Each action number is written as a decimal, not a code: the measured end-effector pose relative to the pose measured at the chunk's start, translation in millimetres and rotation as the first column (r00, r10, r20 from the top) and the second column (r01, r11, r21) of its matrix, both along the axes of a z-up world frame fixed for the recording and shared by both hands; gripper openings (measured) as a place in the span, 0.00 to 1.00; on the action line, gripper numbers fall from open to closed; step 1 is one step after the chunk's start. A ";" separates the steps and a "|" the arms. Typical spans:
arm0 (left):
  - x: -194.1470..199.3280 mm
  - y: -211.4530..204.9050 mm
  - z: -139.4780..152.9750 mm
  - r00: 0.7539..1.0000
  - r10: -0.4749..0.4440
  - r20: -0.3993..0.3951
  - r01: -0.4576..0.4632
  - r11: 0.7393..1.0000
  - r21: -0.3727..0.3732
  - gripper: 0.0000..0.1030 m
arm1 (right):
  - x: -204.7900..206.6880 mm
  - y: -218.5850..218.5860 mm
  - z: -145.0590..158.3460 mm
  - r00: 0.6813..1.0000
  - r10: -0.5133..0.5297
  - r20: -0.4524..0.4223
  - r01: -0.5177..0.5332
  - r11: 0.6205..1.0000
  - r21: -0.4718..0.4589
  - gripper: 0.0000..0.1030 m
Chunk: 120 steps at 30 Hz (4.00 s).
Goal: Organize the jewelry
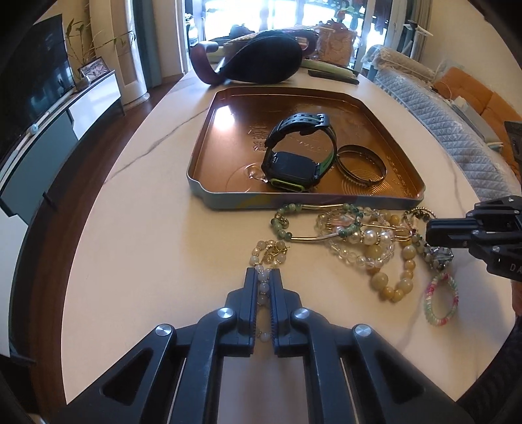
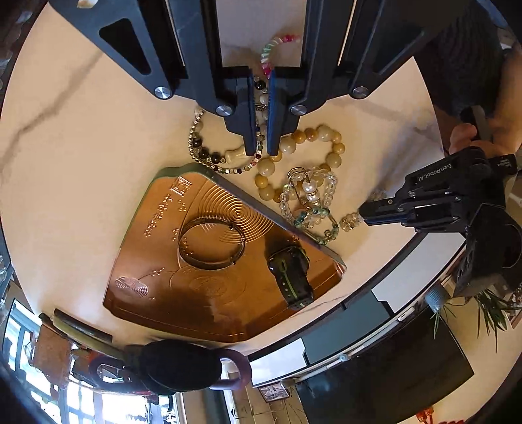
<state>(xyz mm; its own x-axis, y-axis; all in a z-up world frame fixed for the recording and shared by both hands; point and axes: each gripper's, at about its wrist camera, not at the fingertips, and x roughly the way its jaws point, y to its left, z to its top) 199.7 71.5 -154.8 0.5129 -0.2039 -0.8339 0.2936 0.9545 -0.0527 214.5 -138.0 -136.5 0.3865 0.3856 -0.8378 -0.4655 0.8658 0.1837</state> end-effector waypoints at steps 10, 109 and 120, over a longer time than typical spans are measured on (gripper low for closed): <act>-8.3 0.6 10.4 1.000 0.002 0.027 -0.001 1.000 -0.014 0.06 | 0.6 0.4 -4.1 1.000 0.009 0.000 -0.009 0.999 -0.035 0.09; -14.9 -13.8 10.0 1.000 -0.015 0.023 0.014 0.999 0.034 0.06 | -19.5 -17.9 8.2 0.997 0.077 0.031 -0.068 0.968 -0.241 0.17; -13.1 -20.0 8.8 0.999 -0.039 0.017 0.038 0.999 0.035 0.06 | -17.1 4.9 -4.0 0.988 0.139 0.071 -0.112 0.947 -0.301 0.17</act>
